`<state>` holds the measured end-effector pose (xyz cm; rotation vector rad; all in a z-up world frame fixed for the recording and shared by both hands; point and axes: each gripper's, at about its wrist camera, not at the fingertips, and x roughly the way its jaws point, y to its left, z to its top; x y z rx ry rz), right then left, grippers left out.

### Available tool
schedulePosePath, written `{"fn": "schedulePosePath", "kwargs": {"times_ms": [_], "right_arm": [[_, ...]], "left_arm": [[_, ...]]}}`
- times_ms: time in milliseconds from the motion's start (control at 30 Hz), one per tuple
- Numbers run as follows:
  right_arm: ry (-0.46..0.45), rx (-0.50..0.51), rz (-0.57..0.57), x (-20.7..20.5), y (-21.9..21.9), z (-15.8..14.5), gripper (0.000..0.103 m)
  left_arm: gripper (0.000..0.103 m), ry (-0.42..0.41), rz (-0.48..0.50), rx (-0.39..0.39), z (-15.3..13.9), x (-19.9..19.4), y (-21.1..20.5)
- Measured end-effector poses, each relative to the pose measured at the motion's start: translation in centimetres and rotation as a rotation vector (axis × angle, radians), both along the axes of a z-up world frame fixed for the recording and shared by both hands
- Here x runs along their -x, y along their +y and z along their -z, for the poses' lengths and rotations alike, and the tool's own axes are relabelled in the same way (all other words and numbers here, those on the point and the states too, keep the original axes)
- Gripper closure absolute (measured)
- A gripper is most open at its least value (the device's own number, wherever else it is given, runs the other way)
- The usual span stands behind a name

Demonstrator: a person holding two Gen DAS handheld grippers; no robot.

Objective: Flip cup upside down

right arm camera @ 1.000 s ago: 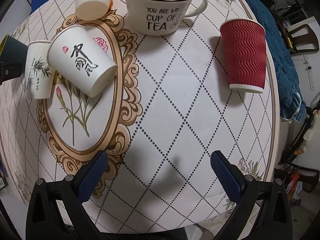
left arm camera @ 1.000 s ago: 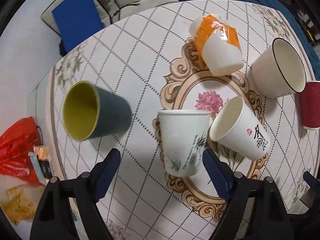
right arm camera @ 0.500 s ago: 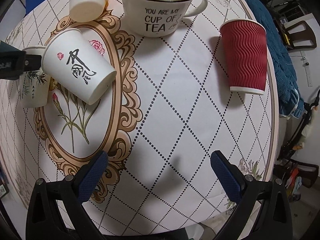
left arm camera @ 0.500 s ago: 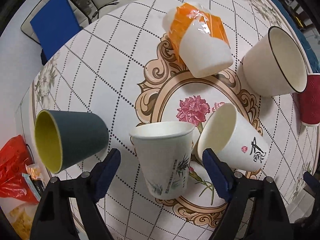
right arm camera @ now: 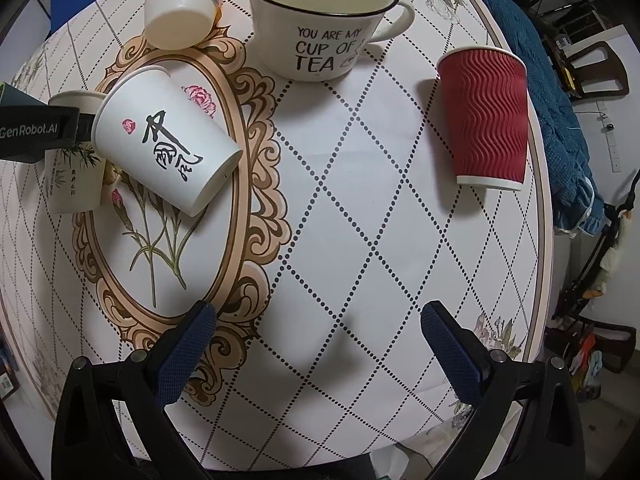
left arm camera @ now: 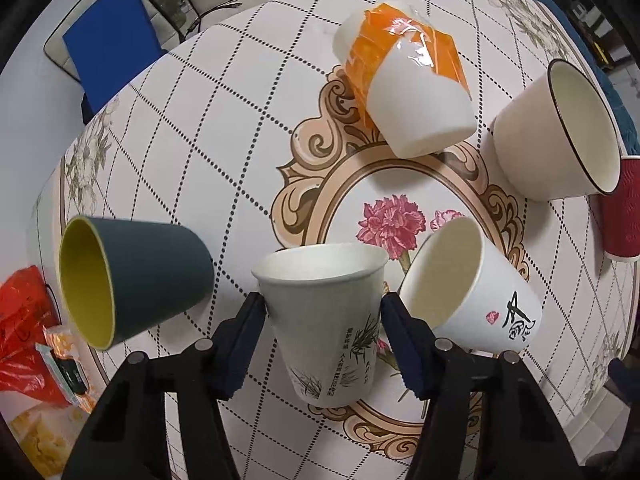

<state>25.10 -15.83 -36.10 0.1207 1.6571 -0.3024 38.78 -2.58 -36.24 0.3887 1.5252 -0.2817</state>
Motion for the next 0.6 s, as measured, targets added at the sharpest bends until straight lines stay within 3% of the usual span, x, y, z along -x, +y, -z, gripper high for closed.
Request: {"fn": "schedulePosePath", "kwargs": {"times_ms": [333,600], "right_arm": [[-0.019,-0.036,0.026,1.0,-0.1,-1.0,0.0],[-0.041,-0.086,-0.024,3.5,0.3,-1.9,0.0]], "left_arm": [[0.045,0.015,-0.122,0.059,-2.3,1.6,3.2],[0.045,0.058,-0.25,0.108,-5.1,8.9,5.5]]}}
